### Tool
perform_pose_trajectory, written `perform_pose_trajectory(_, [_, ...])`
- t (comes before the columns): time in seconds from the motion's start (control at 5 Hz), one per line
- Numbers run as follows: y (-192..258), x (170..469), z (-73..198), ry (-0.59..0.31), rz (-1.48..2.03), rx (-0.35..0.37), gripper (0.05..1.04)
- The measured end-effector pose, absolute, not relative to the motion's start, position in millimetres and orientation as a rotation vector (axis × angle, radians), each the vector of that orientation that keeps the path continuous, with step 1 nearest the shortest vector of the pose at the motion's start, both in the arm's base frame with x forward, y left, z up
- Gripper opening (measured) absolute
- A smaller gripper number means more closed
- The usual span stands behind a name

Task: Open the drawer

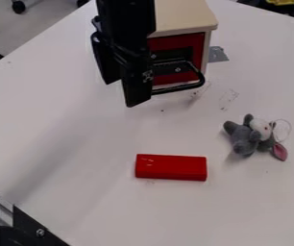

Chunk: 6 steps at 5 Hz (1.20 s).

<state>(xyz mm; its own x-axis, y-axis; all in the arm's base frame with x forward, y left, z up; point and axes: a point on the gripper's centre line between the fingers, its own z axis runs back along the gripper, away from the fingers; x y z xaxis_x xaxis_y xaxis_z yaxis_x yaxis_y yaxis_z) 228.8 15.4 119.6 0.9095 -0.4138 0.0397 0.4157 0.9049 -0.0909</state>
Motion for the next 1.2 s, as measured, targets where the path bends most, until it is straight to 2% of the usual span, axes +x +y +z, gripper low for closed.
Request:
perform_pose_trajectory(0.2, [15.3, 227.8, 114.7, 0.001, -0.427, -0.106, 1.000])
perform_pose_trajectory(0.4, [16.1, 241.5, 103.4, 0.012, -0.518, -0.093, 1.000])
perform_pose_trajectory(0.8, [5.5, 267.2, 92.8, -0.001, -0.700, -0.027, 1.000])
perform_pose_trajectory(1.2, [3.8, 294.7, 69.8, 0.020, -0.851, 0.104, 1.000])
